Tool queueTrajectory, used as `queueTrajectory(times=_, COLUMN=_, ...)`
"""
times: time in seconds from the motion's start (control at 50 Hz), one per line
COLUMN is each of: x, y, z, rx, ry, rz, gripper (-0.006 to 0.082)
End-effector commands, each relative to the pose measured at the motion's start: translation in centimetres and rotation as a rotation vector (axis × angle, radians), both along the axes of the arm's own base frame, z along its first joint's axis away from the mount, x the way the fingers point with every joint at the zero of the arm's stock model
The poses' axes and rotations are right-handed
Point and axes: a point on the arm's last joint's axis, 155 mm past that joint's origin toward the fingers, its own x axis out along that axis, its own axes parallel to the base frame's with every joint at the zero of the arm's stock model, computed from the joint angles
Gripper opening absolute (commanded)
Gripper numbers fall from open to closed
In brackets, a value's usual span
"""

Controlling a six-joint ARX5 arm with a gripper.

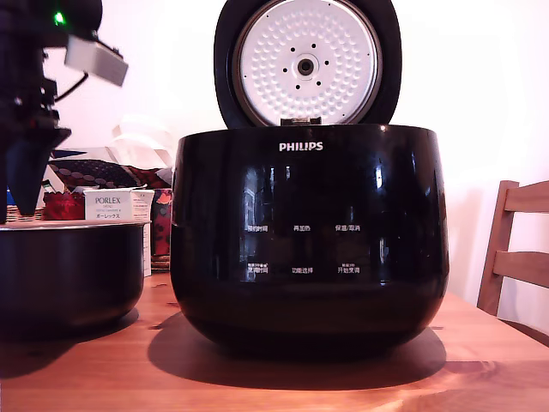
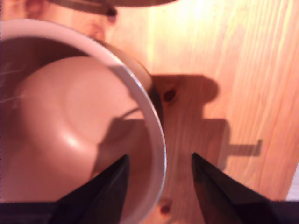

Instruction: Pick up the metallic pot next to the rice cooker

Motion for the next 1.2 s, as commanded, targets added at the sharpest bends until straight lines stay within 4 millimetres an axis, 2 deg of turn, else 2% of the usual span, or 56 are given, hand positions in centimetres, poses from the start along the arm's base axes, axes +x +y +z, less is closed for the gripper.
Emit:
queueTrajectory(times=0.0, x=0.1, y=0.3, z=-0.6, rx=0.002, ry=0.022, rz=0.007, gripper=0.0385)
queueTrajectory(times=1.18, x=0.9, y=0.6, z=-3.3, rx=-0.019, ry=0.096, rz=0.024, gripper=0.0382)
